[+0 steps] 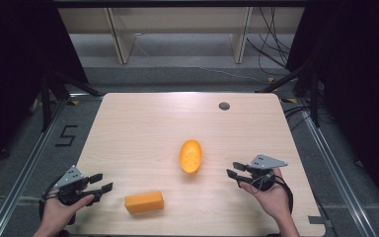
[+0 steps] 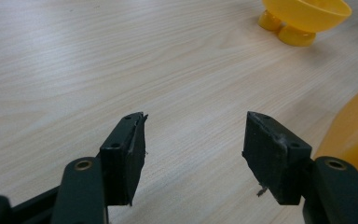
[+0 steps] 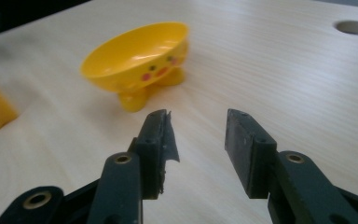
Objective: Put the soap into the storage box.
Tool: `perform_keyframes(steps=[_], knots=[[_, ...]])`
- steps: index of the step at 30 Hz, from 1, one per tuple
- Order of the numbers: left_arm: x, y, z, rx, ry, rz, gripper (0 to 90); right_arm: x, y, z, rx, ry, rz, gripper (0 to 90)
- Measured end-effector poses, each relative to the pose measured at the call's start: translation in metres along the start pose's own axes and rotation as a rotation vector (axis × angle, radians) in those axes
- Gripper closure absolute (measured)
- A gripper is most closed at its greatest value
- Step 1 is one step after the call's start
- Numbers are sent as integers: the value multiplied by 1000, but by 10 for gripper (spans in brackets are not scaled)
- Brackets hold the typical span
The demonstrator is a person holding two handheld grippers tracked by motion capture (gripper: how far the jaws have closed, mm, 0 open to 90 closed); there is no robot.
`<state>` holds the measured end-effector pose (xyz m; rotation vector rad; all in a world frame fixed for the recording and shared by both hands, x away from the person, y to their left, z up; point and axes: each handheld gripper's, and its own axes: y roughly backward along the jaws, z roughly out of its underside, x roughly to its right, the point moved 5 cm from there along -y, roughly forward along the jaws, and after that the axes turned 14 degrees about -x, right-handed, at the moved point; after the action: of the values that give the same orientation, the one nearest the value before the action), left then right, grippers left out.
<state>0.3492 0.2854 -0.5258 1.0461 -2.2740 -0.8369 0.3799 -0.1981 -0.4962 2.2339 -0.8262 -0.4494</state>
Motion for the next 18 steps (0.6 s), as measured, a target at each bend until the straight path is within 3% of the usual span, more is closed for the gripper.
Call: perform_keyframes(steps=[1, 2, 3, 5, 8, 9, 10, 11, 12, 13, 14, 16, 18], knots=[[0, -1, 0, 7, 11, 1, 383, -6, 0, -4, -25, 65, -1, 594], [-1, 0, 0, 2, 7, -2, 383, -6, 0, -4, -25, 65, -1, 594], [-2, -1, -1, 8, 28, -3, 383, -22, -2, -14, -93, 175, -22, 596], [-3, -1, -3, 13, 26, -3, 383, -28, -2, -18, -118, 203, -34, 596], [-2, -5, -1, -6, 12, 8, 382, -54, -9, -30, -218, 351, -98, 591], [-2, -4, -1, -3, 12, 6, 381, -70, -13, -35, -284, 402, -118, 587], [-2, -3, -1, 1, 14, 12, 381, -70, -13, -35, -284, 402, -118, 587], [-2, -1, -1, 9, 7, 17, 380, -84, -18, -41, -333, 480, -138, 577], [-2, 0, -1, 15, 19, 16, 380, -90, -20, -43, -353, 484, -146, 571], [-1, 2, 1, 9, 7, 12, 381, -96, -23, -46, -378, 521, -174, 564], [-1, 2, 1, 9, 7, 12, 381, -96, -23, -46, -378, 521, -174, 564], [-1, 3, 1, 18, 5, 14, 381, -108, -38, -55, -388, 571, -182, 560], [0, 4, 1, 19, 0, 16, 380, -110, -41, -57, -392, 578, -183, 560]])
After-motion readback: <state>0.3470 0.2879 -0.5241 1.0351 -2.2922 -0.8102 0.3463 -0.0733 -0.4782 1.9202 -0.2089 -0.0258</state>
